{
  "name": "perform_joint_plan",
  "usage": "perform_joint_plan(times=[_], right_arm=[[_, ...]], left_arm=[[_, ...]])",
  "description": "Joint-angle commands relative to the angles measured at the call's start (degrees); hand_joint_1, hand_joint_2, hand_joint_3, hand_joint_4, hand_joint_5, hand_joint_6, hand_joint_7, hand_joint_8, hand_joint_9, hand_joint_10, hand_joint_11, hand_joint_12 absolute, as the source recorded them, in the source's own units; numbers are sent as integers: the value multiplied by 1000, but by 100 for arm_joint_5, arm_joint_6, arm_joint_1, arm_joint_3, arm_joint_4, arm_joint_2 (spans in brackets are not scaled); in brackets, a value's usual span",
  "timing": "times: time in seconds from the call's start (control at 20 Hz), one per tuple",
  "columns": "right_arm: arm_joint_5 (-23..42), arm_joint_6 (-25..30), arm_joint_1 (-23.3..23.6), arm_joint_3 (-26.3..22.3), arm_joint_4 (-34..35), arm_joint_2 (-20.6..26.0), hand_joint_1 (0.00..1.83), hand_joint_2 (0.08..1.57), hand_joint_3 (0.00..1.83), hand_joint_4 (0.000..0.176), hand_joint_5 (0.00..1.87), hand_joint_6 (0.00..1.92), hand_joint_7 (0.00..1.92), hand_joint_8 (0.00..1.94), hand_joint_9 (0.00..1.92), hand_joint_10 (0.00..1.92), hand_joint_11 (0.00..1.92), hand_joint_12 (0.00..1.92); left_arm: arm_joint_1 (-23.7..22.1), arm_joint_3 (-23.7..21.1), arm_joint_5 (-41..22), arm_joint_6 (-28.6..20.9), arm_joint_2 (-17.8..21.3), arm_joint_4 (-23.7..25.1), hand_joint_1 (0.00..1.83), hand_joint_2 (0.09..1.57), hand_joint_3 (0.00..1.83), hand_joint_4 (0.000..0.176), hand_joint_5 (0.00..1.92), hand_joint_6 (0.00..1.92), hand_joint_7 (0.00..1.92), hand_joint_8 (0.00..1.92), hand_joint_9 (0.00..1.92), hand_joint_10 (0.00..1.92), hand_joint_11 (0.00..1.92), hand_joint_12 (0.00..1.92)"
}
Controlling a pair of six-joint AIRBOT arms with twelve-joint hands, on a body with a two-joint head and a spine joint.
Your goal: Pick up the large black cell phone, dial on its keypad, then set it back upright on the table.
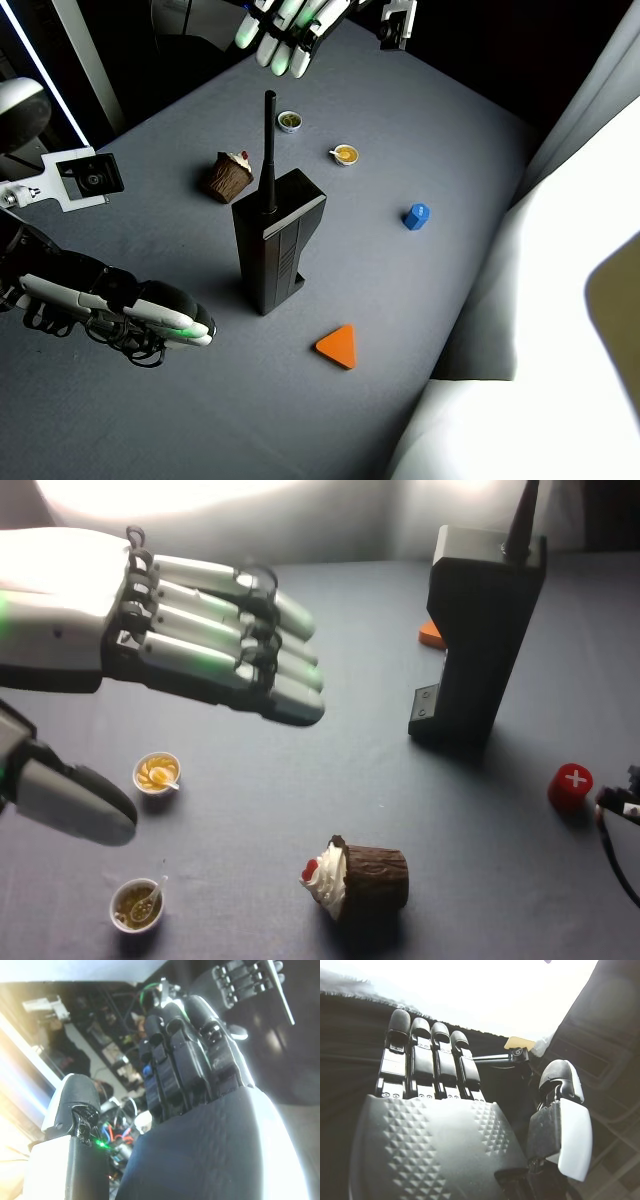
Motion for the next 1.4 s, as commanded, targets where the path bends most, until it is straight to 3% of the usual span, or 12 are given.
perform_joint_plan(times=[0.0, 0.1, 0.35, 0.45, 0.7, 1.05, 1.15, 1.2, 1.35], right_arm=[[656, 39, 9, 26, -304, 45, 36, 1054, 11, 0, 114, 5, 123, 6, 89, 9, 0, 328], [660, 39, -22, 41, -305, 30, 35, 1055, 3, 0, 109, 0, 116, 2, 83, 1, 0, 292], [670, 39, -27, 115, -304, 10, 47, 1049, 0, 0, 138, 3, 141, 3, 121, 5, 0, 437], [675, 39, -27, 157, -304, -14, 49, 1052, 2, 0, 98, 1, 96, 3, 73, 1, 0, 324], [682, 39, -10, 320, -303, -132, 53, 1048, 2, 0, 113, 0, 107, 0, 81, 0, 0, 380], [682, 39, 92, 555, -303, -481, 60, 1043, 1, 0, 141, 4, 137, 4, 103, 2, 0, 388], [682, 39, 131, 630, -304, -623, 60, 1043, 1, 0, 141, 4, 137, 4, 103, 2, 0, 388], [680, 39, 149, 672, -317, -701, 68, 1045, 1, 0, 98, 6, 100, 4, 74, 3, 0, 276], [669, 39, 214, 767, -448, -849, 84, 1041, 0, 0, 114, 4, 119, 4, 94, 4, 0, 328]], left_arm=[[-150, -12, -271, -12, 66, -621, 0, 1218, 6, 0, 179, 1, 236, 2, 206, 11, 0, 498], [-138, -67, -253, -12, 66, -621, 0, 1222, 3, 0, 193, 4, 248, 4, 222, 10, 0, 518], [-142, -107, -247, 10, 73, -618, 0, 1225, 1, 0, 205, 2, 261, 5, 240, 7, 0, 541], [-140, -106, -254, 2, 73, -616, 13, 1224, 0, 0, 209, 2, 266, 5, 247, 8, 0, 521], [-146, -71, -312, -70, 67, -540, 7, 1224, 0, 0, 194, 6, 247, 4, 232, 4, 0, 482], [-182, -21, -411, -288, 27, -114, 0, 1228, 0, 0, 176, 0, 231, 0, 208, 0, 0, 466], [-181, -3, -407, -270, 33, -142, 0, 1228, 0, 0, 176, 0, 231, 0, 208, 0, 0, 466], [-162, -2, -394, -226, 34, -230, 0, 1224, 0, 0, 188, 3, 247, 4, 223, 4, 0, 501], [-5, -19, -349, -142, 15, -574, 0, 1223, 0, 0, 175, 1, 239, 3, 226, 2, 0, 505]])
